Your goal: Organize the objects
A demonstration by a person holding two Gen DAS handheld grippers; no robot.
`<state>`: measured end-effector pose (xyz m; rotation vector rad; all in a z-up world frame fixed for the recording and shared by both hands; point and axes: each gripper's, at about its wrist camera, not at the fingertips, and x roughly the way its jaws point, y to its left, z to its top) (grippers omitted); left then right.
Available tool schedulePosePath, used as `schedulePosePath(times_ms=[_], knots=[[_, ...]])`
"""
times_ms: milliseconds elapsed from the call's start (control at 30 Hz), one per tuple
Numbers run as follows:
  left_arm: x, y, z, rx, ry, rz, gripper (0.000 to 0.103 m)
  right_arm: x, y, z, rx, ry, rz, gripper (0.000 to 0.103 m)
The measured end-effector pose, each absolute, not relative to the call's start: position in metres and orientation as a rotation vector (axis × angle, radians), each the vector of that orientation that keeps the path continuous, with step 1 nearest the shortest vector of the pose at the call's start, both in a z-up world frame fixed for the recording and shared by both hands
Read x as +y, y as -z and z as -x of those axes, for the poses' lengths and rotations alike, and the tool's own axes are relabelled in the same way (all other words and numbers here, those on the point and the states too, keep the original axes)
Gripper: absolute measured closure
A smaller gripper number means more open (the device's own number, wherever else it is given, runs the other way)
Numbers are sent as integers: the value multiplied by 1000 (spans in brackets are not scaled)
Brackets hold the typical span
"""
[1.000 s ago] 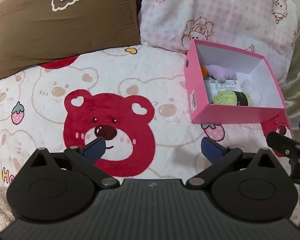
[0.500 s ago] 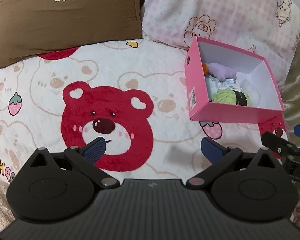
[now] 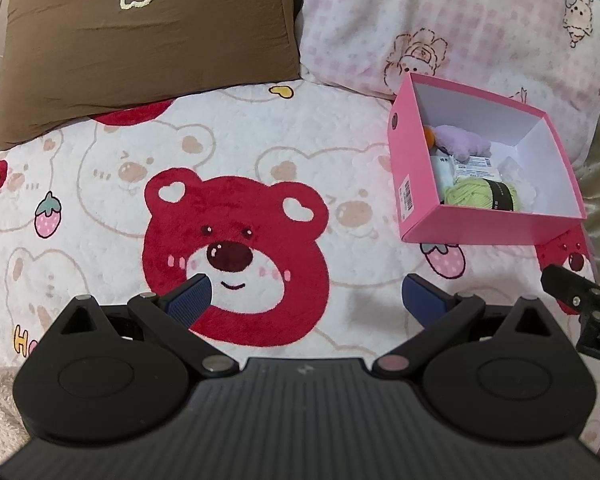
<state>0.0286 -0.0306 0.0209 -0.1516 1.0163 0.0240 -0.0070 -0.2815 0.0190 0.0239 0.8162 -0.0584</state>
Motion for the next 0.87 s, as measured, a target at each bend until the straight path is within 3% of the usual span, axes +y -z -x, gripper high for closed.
schedulePosePath(times_ms=[867], knots=[[-31,-24,-30,1004,-48,121,0,-280,-17,7,833,59,-18,0]])
